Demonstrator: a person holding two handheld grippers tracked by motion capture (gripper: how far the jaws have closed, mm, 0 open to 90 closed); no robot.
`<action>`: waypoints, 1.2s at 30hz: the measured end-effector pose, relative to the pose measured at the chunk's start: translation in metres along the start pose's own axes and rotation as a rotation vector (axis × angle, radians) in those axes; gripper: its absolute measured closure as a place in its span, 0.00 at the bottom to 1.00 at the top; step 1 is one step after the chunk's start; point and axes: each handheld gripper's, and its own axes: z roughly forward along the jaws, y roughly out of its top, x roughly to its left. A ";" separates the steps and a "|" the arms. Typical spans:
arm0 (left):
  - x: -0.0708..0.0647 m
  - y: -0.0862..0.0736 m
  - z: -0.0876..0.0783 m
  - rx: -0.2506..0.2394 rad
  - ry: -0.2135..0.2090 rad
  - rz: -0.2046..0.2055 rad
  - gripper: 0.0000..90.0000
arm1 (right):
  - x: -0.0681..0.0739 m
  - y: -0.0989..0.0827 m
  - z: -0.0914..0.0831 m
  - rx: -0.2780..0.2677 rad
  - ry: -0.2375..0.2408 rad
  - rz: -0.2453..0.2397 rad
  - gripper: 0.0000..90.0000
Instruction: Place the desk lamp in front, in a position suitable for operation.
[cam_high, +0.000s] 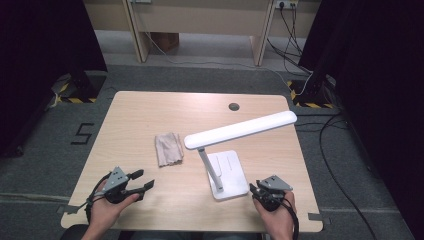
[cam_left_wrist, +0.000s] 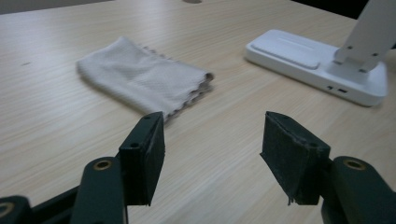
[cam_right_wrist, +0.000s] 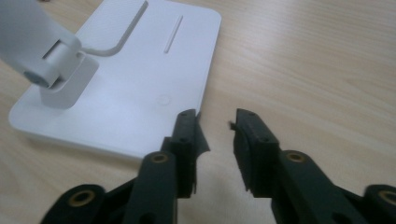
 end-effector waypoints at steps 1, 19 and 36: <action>0.000 0.000 0.000 0.000 0.000 0.000 0.43 | 0.000 0.000 0.000 0.000 0.000 0.000 0.79; -0.077 0.060 0.034 -0.017 -0.290 0.083 0.53 | -0.003 0.019 0.043 0.100 -0.012 -0.033 1.00; -0.096 0.088 0.044 -0.075 -0.326 0.099 0.51 | 0.011 0.016 0.044 0.125 0.009 -0.042 1.00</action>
